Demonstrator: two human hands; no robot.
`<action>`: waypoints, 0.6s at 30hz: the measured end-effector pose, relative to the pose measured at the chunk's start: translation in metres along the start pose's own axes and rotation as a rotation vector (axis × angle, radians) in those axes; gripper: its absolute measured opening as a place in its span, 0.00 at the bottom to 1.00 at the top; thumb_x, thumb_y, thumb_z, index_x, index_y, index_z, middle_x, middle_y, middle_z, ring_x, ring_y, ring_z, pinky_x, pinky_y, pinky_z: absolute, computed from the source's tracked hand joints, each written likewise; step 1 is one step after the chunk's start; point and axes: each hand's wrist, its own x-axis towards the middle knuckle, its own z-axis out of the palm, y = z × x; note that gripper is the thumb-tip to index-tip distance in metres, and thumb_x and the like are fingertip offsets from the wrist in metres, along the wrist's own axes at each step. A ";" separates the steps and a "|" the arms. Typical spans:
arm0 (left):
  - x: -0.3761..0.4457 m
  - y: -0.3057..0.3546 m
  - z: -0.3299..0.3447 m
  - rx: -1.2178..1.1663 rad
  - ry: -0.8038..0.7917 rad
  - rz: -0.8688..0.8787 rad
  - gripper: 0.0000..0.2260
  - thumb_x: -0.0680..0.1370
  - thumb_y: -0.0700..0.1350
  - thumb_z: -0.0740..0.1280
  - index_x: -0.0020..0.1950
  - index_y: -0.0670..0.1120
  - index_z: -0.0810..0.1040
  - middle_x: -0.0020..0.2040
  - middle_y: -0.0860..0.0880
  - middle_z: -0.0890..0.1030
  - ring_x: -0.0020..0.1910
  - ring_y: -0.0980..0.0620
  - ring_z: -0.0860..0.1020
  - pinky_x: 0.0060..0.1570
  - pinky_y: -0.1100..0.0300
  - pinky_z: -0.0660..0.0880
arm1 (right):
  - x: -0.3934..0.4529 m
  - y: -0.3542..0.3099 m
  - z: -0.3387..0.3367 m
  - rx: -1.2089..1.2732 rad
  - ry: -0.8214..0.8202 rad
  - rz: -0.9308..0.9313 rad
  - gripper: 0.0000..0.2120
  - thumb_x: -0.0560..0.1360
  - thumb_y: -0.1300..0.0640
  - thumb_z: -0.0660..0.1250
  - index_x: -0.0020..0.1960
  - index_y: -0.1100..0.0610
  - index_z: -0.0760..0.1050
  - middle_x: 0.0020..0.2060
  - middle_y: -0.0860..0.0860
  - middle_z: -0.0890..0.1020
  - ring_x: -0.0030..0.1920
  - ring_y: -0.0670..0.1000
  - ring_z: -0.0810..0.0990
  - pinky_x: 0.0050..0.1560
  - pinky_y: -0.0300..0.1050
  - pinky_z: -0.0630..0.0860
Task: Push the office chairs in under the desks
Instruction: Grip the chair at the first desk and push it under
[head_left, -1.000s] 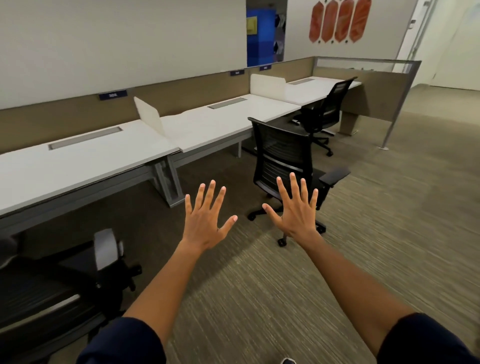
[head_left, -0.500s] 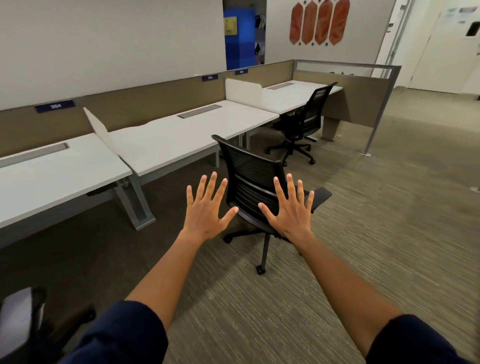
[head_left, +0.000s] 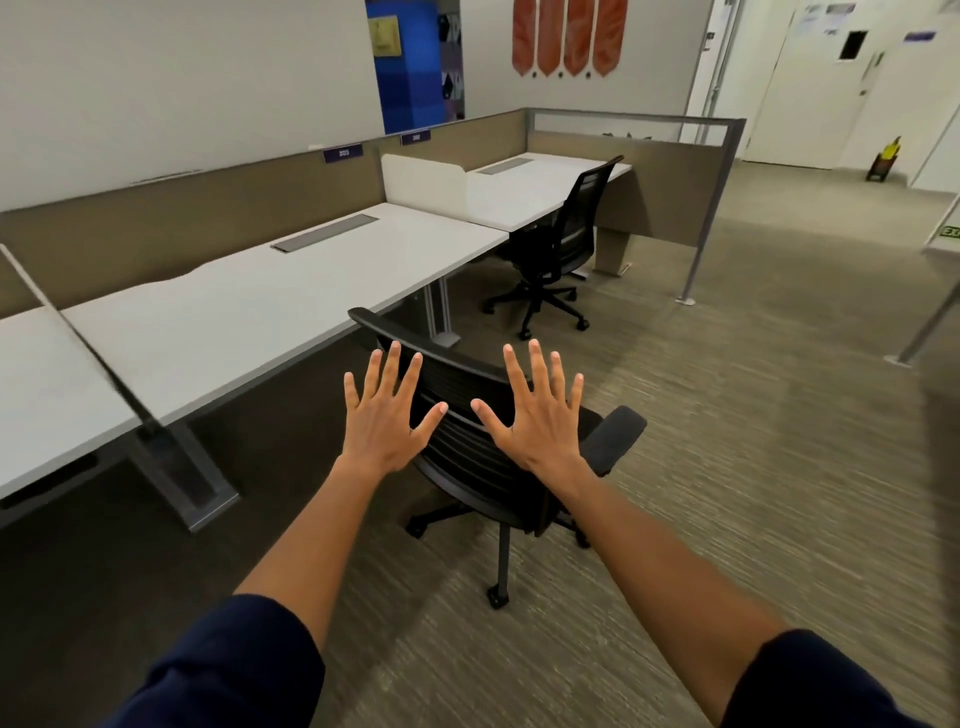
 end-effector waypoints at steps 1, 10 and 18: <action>0.021 -0.007 0.006 -0.007 -0.005 -0.002 0.38 0.77 0.72 0.44 0.83 0.55 0.43 0.83 0.48 0.39 0.81 0.45 0.38 0.76 0.37 0.38 | 0.019 -0.001 0.008 -0.009 -0.011 0.005 0.43 0.75 0.23 0.44 0.82 0.44 0.42 0.83 0.54 0.45 0.82 0.62 0.44 0.77 0.71 0.43; 0.179 -0.056 0.039 -0.020 -0.130 0.006 0.35 0.81 0.68 0.48 0.82 0.54 0.42 0.82 0.48 0.36 0.81 0.46 0.35 0.77 0.38 0.37 | 0.126 -0.003 0.075 -0.053 -0.203 0.130 0.41 0.76 0.25 0.42 0.82 0.46 0.51 0.82 0.56 0.56 0.81 0.62 0.51 0.77 0.69 0.45; 0.262 -0.078 0.080 0.044 -0.322 -0.026 0.38 0.79 0.69 0.42 0.71 0.46 0.76 0.75 0.43 0.72 0.78 0.45 0.63 0.77 0.39 0.52 | 0.162 0.012 0.089 -0.116 -0.117 0.031 0.38 0.77 0.26 0.42 0.38 0.55 0.76 0.33 0.51 0.79 0.32 0.52 0.78 0.32 0.48 0.76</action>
